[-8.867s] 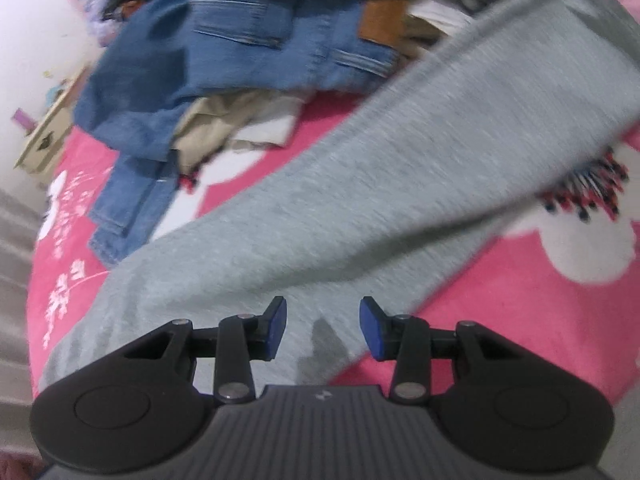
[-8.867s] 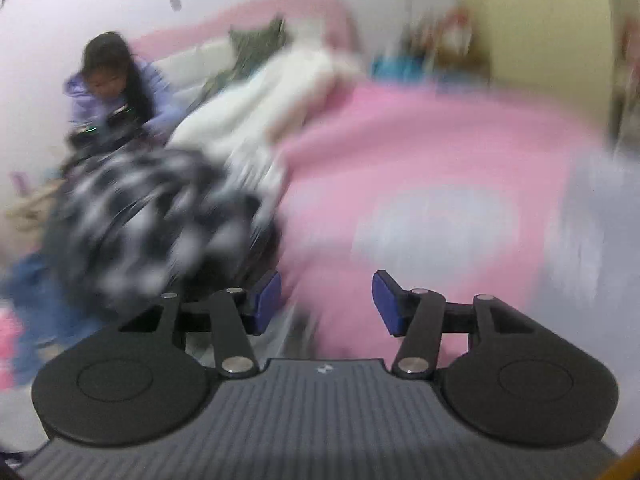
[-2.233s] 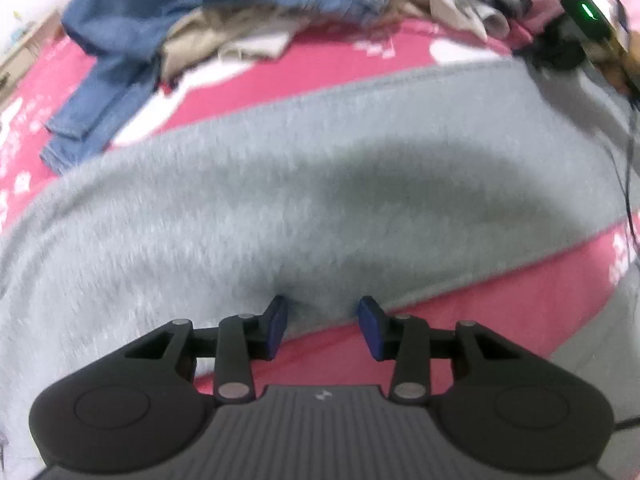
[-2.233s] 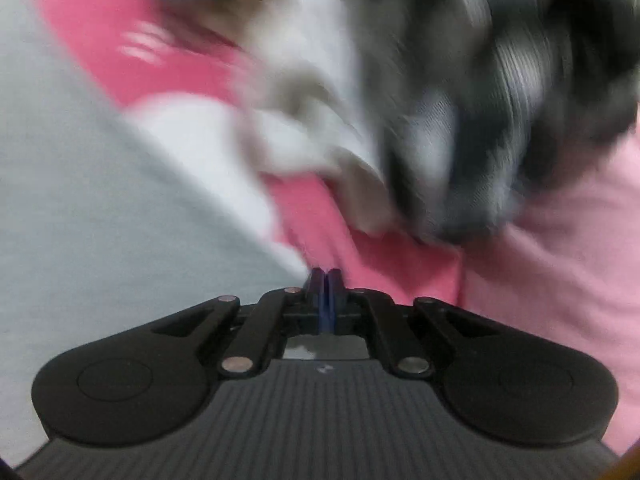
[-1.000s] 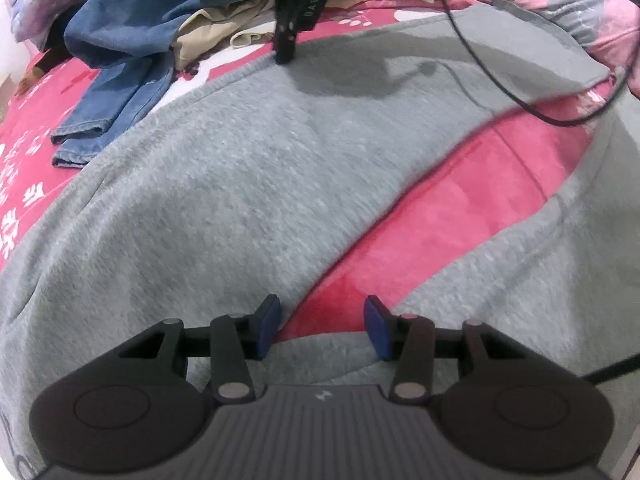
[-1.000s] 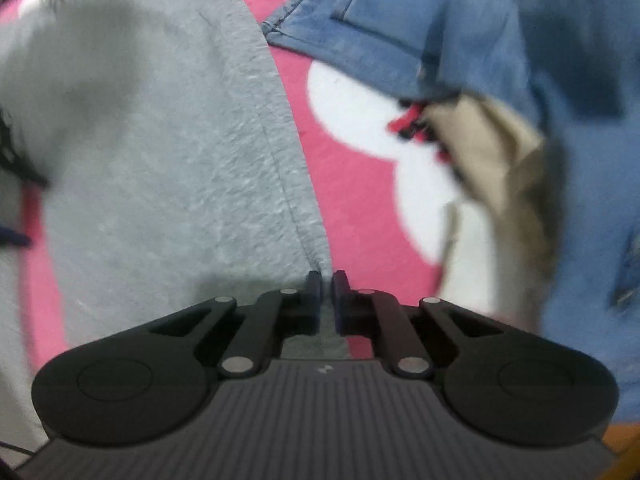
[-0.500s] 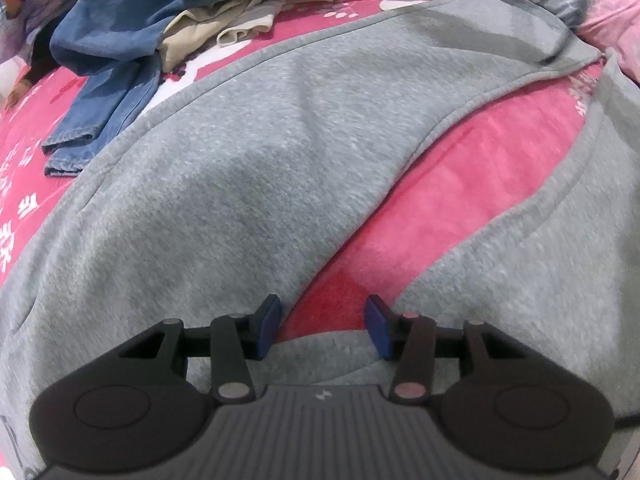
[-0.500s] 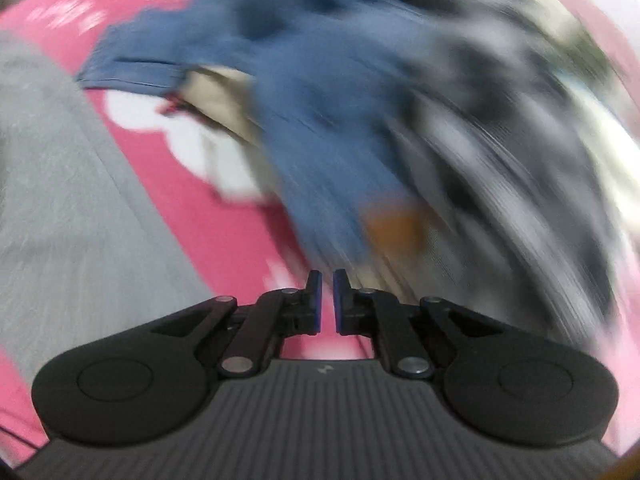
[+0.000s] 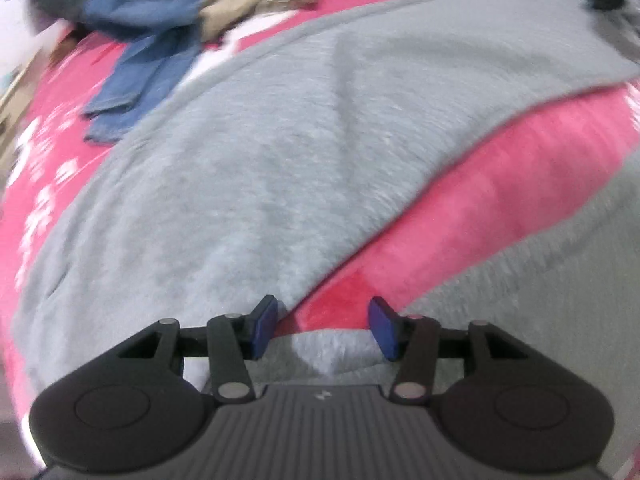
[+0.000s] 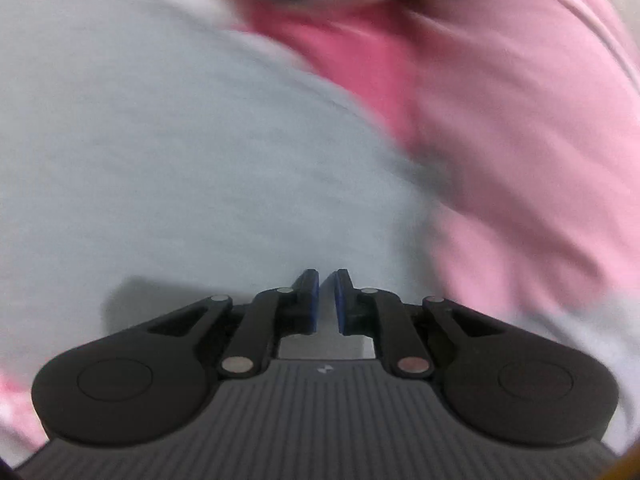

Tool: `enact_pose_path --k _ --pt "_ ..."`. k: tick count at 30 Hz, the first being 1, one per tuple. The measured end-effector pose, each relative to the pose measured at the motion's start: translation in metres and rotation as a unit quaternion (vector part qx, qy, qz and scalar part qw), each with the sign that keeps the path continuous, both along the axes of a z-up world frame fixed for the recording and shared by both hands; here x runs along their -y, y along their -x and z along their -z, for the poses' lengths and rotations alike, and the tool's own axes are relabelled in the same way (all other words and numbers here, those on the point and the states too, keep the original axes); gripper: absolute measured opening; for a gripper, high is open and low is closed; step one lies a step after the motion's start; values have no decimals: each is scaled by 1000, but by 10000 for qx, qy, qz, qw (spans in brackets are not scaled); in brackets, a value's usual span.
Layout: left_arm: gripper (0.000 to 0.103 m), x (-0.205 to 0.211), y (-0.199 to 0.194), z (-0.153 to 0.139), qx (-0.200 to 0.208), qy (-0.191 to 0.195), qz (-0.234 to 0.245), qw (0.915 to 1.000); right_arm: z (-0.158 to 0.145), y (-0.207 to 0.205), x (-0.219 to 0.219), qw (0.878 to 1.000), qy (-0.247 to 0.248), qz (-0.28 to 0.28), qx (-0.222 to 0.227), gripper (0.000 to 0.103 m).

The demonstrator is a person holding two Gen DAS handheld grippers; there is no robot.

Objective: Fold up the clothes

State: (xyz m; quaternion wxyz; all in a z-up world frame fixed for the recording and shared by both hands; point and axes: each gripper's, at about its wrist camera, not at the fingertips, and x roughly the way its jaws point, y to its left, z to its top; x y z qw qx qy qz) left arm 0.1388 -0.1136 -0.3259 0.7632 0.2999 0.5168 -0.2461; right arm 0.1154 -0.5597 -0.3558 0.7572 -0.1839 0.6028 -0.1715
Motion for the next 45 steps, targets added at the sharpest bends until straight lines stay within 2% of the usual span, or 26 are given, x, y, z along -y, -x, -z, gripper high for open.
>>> enact_pose_path --k 1,3,4,7,10,11,13,15,20,22,25,27,29,32,35,37,39,41,43,45 --pt "52 1 -1 -7 20 -25 -215 9998 -4 4 16 9993 154 340 69 8" --pt "53 -2 -1 -26 42 -14 -676 9977 -45 25 33 9947 -406 658 678 9" --pt "53 -5 0 -37 46 18 -919 9958 -65 38 35 9919 -657 571 921 10" --pt "54 -19 9 -71 99 124 -1600 9870 -117 79 24 9836 -1053 287 1434 26" --pt "57 -45 29 -92 10 257 -2197 9752 -150 111 12 9675 -1752 390 1783 31" --pt "57 -59 39 -94 -67 284 -2411 9701 -154 119 1 9631 -1939 423 1816 32" --pt "57 -88 58 -98 -221 339 -2834 9581 -163 135 -20 9533 -2310 487 1882 41" --pt "59 -116 78 -102 -374 392 -3252 9441 -167 150 -42 9442 -2622 607 1900 44" --pt "59 -187 126 -111 -753 522 -4262 9000 -160 186 -93 9197 -3251 1190 1852 47" --pt "59 -217 145 -107 -889 609 -4684 8769 -159 209 -106 9021 -3595 1659 1717 48" --pt "59 -260 167 -93 -1002 902 -5284 8382 -146 236 -125 8604 -4081 2764 1295 49" --pt "59 -283 175 -89 -986 1243 -5602 8130 -139 253 -133 8200 -4395 3401 1370 50" --pt "59 -303 172 -85 -898 1665 -5890 7857 -133 270 -141 7743 -4678 4013 1435 51" --pt "58 -323 158 -74 -836 2081 -6159 7553 -121 285 -151 7170 -4943 4714 1389 52" --pt "54 -333 142 -57 -888 2358 -6290 7354 -123 301 -162 6794 -4940 5209 1516 52" --pt "53 -339 132 -46 -923 2541 -6373 7216 -131 312 -166 6598 -4954 5377 1738 52" --pt "53 -346 122 -35 -957 2713 -6450 7080 -139 319 -168 6624 -4805 5439 1858 53" --pt "53 -348 113 -25 -998 2651 -6457 7091 -146 326 -171 6675 -4629 5501 1938 54" --pt "53 -351 104 -15 -1038 2594 -6465 7099 -146 334 -175 6632 -4558 5603 1962 54" --pt "52 -358 101 -10 -1055 2694 -6511 7017 -145 340 -180 6589 -4511 5684 1981 54"
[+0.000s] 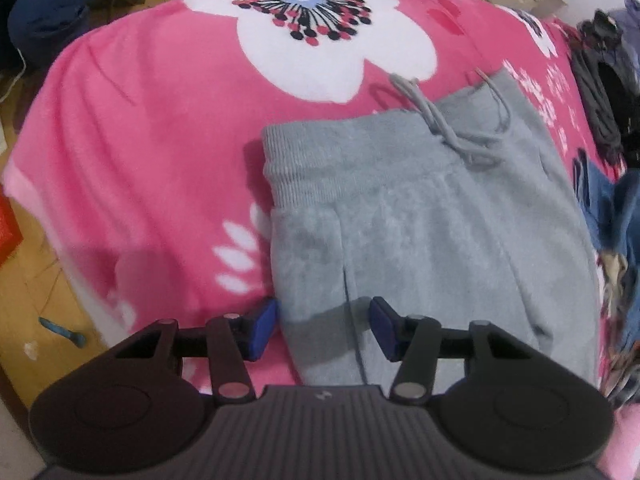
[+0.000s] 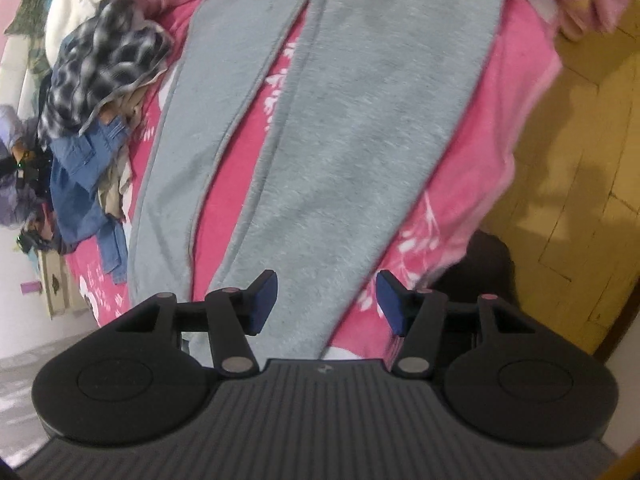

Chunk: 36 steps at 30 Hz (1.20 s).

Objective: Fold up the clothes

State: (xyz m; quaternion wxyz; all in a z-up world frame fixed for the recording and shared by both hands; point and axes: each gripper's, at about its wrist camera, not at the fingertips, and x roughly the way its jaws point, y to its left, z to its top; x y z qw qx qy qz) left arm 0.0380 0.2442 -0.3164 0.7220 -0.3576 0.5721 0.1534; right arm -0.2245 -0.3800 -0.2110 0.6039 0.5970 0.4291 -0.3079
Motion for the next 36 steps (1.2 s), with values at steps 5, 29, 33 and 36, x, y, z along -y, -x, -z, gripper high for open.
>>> enact_pose_path --k 5,29,33,36 --pt "52 -2 8 17 -50 295 41 9995 5 4 -12 10000 -30 14 -60 54" --pt "21 64 -23 7 -962 -423 560 9929 57 29 23 9940 545 914 256 53" --pt "22 78 -32 5 -1222 -791 646 9872 98 41 57 9835 322 1780 26 52" --pt "23 85 -35 4 -1347 -996 717 9832 126 51 80 9722 161 2326 -214 53"
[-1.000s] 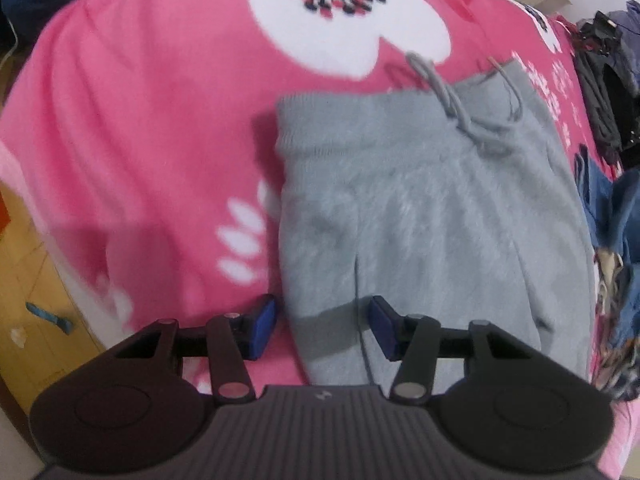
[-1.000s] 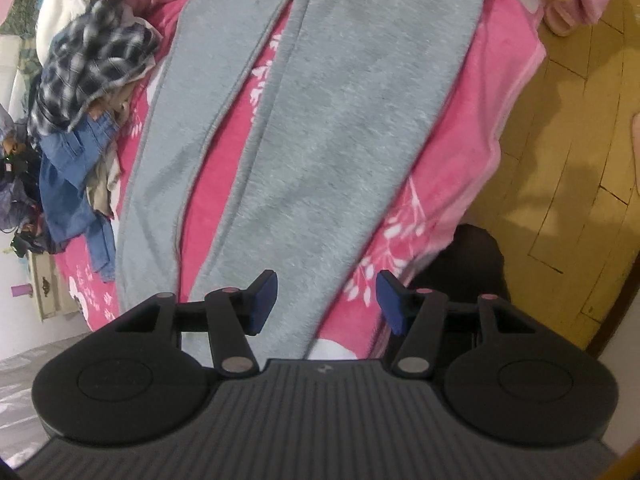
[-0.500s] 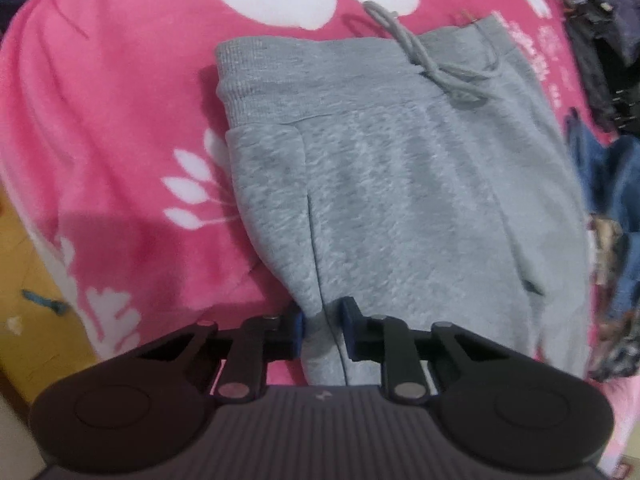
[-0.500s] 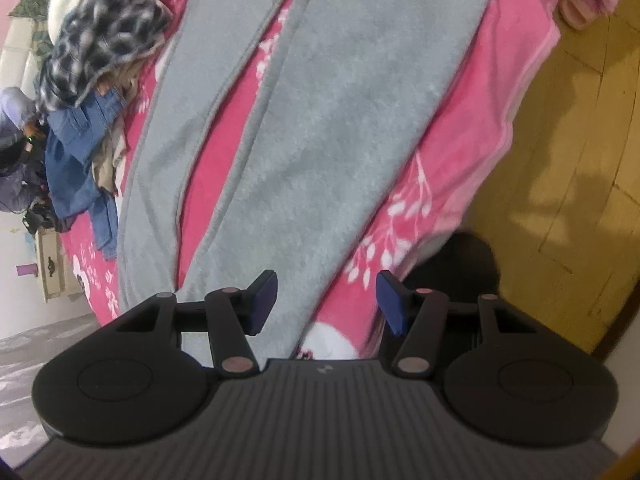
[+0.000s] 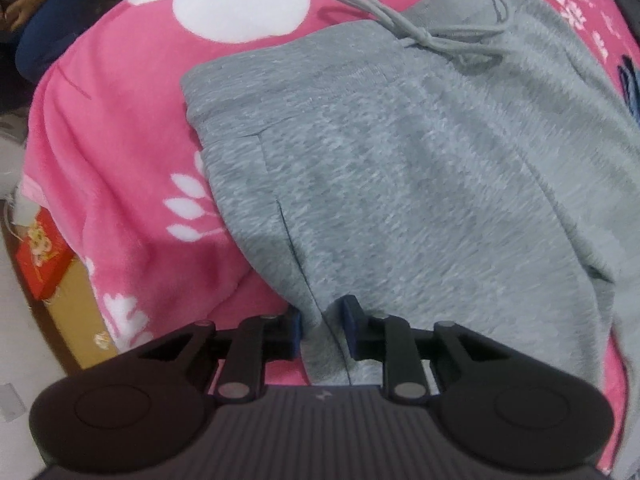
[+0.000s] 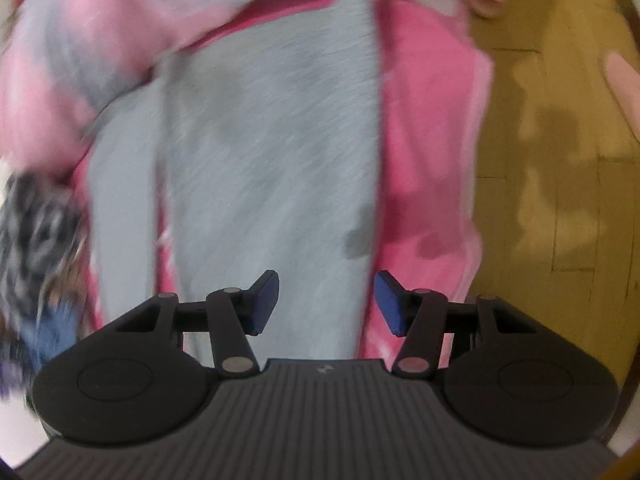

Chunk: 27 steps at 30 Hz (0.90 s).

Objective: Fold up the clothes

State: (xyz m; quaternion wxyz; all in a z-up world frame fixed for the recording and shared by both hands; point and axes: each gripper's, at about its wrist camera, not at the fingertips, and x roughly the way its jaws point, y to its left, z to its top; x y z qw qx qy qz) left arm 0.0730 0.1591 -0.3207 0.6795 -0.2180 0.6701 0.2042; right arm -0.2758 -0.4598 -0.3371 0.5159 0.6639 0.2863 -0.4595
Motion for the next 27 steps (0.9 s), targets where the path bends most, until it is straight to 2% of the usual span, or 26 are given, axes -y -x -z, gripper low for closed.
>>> enact_pose_path --k 3,6,9,14,21,27 --pt "25 8 -3 0 -122 -205 87 9997 15 0 17 9998 -33 179 -21 53" --pt "25 14 -6 -1 -213 -380 135 9990 25 -7 33 9999 -131 31 24 53" --pt "26 19 -7 -1 -285 -513 128 9982 27 -18 41 9996 -89 -137 249 53" --pt "27 23 -10 2 -395 -624 169 9971 43 -22 43 9989 -420 -132 -142 52" --pt "28 17 -13 9 -473 -489 418 9968 42 -12 22 9992 -372 150 -78 52" --pt "29 10 -12 9 -523 -368 512 9966 42 -18 19 9986 -144 360 357 53"
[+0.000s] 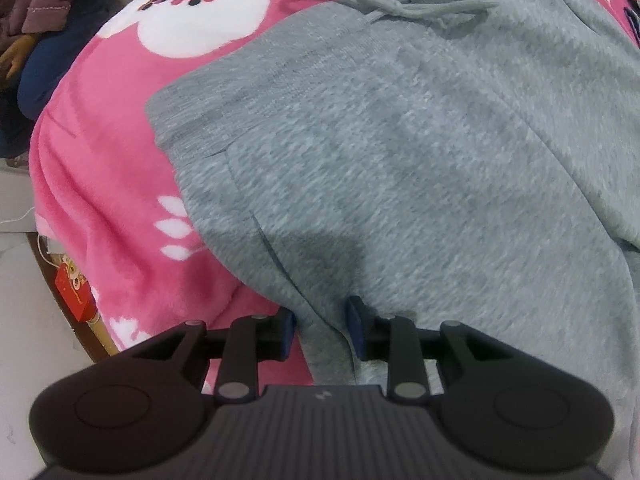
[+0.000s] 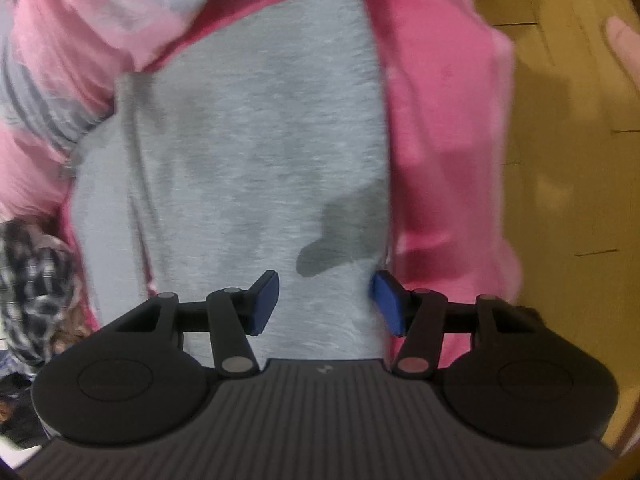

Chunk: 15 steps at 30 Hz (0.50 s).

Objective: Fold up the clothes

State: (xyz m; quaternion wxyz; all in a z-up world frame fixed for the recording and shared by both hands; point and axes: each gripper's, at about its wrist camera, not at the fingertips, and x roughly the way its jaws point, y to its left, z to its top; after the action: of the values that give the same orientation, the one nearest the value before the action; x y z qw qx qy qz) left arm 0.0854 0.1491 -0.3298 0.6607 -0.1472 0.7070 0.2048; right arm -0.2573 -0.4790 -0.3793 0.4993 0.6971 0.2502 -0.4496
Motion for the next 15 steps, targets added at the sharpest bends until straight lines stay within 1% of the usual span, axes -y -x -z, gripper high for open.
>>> enact_pose_path --k 2,5,8,9,11,12,13,14,15 --pt "30 -3 2 0 12 37 -3 10000 -1 -1 -2 9999 86 -28 66 52" --pt "32 -7 4 -1 39 93 -19 9999 5 8 -14 9999 -89 -11 -75 51" --pt "32 -11 6 -1 46 160 -9 9999 14 11 -25 9992 -241 308 114 45" --pt "31 -13 6 -1 49 183 -4 9998 17 12 -29 9986 -287 409 179 41" --pt "28 -14 8 -3 108 208 55 9997 17 4 -29 9983 -169 402 399 39" --pt "26 -14 10 -4 149 213 98 9996 17 -2 -27 9988 -122 287 387 36" --pt "25 -14 11 -6 192 217 142 9995 16 -7 -25 9991 -75 171 374 30" --pt "21 -14 14 -9 257 211 200 9992 15 -13 -23 9993 -29 59 364 26" --pt "16 -13 17 -12 322 206 255 9989 10 -17 -21 9992 8 4 400 15"
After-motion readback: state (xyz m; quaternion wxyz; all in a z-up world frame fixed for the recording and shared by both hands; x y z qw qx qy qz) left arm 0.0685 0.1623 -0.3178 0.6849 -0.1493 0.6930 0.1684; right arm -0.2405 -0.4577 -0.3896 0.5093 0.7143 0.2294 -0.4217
